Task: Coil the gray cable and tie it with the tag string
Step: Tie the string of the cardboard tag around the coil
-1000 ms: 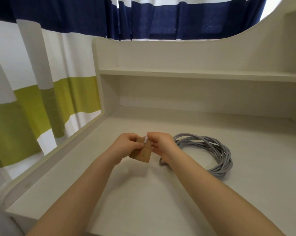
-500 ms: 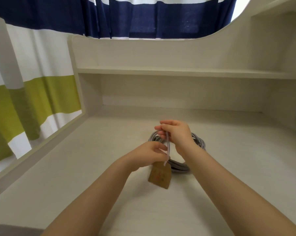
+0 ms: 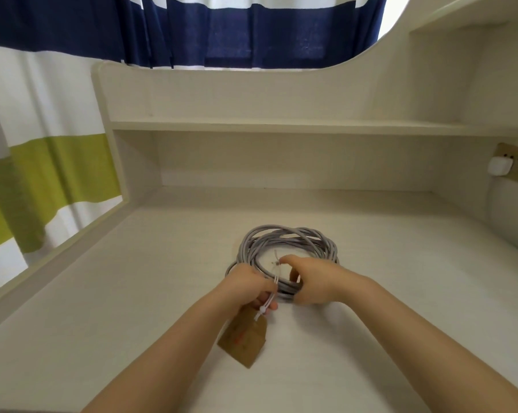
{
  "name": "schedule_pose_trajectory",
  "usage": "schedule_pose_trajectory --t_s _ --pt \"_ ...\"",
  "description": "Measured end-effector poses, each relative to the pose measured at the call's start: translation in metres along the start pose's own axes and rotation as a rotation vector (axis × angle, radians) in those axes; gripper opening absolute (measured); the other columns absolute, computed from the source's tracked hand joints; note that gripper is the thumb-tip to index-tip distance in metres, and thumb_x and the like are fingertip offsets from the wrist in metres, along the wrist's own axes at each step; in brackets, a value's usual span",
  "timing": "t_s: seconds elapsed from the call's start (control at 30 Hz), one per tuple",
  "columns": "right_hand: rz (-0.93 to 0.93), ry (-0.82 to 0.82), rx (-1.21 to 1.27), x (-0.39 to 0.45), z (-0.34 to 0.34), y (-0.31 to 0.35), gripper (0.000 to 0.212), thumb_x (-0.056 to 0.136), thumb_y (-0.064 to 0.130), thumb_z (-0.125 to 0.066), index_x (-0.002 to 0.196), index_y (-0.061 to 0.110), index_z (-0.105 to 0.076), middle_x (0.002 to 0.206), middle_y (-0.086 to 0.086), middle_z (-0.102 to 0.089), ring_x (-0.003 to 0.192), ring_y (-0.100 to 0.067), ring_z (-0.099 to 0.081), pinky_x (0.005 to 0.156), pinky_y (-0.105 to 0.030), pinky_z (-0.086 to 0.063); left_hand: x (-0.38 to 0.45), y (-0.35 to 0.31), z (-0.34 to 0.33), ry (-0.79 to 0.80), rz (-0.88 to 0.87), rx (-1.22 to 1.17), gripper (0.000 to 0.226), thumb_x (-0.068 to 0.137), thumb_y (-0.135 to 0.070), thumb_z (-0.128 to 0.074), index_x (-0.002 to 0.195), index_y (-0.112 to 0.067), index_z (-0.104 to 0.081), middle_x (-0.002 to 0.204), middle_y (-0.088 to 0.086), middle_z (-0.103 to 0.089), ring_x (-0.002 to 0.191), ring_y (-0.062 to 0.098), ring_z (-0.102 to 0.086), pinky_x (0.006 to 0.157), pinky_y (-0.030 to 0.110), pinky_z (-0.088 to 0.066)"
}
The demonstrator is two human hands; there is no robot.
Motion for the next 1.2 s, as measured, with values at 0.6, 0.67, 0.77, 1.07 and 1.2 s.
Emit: schedule_pose_trajectory --t_s 0.6,0.67,0.77,1.07,1.2 --pt "0.107 -0.096 -0.213 0.014 -0.014 0.016 0.076 0.077 0.023 -0.057 0.142 0.016 -0.019 0.116 -0.013 -0.062 0.107 -0.036 -0.056 0.076 -0.032 -0.041 0.001 0.011 0.004 -0.085 -0.227 -0.113 0.021 0.078 -0.01 -0.063 0.059 -0.017 -0.067 0.044 -0.007 -0.061 0.039 0.004 -0.051 0.044 0.014 -0.042" --pt "0.119 -0.107 -0.142 0.014 -0.01 0.016 0.074 0.076 0.027 -0.059 0.141 0.019 -0.024 0.122 -0.011 -0.061 0.111 -0.033 -0.055 0.08 -0.031 -0.042 0.003 0.014 0.007 -0.108 -0.241 -0.113 0.018 0.076 -0.011 -0.066 0.06 -0.018 -0.069 0.047 -0.007 -0.06 0.042 0.004 -0.05 0.046 0.014 -0.042" --pt "0.118 -0.093 0.036 0.015 0.005 0.018 0.072 0.071 0.022 -0.062 0.137 0.023 -0.032 0.126 -0.005 -0.058 0.112 -0.027 -0.055 0.084 -0.029 -0.043 0.005 0.021 0.011 -0.125 -0.236 -0.134 0.013 0.074 -0.011 -0.07 0.062 -0.017 -0.07 0.05 -0.004 -0.06 0.045 0.006 -0.051 0.048 0.015 -0.043" --pt "0.063 0.032 0.331 0.015 0.03 0.02 0.049 0.066 0.012 -0.061 0.112 0.024 -0.052 0.093 0.0 -0.062 0.078 -0.017 -0.06 0.06 -0.028 -0.05 0.012 0.008 0.019 -0.213 -0.373 -0.27 0.048 0.075 -0.016 -0.07 0.118 -0.028 -0.053 0.115 -0.01 -0.06 0.099 0.011 -0.06 0.072 0.022 -0.047" --pt "0.027 0.044 0.42 0.015 0.03 0.015 0.051 0.067 0.008 -0.06 0.113 0.028 -0.052 0.079 0.006 -0.056 0.063 -0.011 -0.054 0.043 -0.015 -0.042 0.015 0.006 0.017 -0.149 -0.438 -0.325 0.044 0.077 -0.008 -0.067 0.113 -0.03 -0.054 0.104 -0.018 -0.063 0.074 -0.006 -0.065 0.057 0.01 -0.048"
Point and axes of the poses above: each hand's wrist, its own x-axis towards the middle knuckle, its own z-axis out of the back of the hand, y = z × x, the point moved 6 cm from there along x, towards the middle knuckle
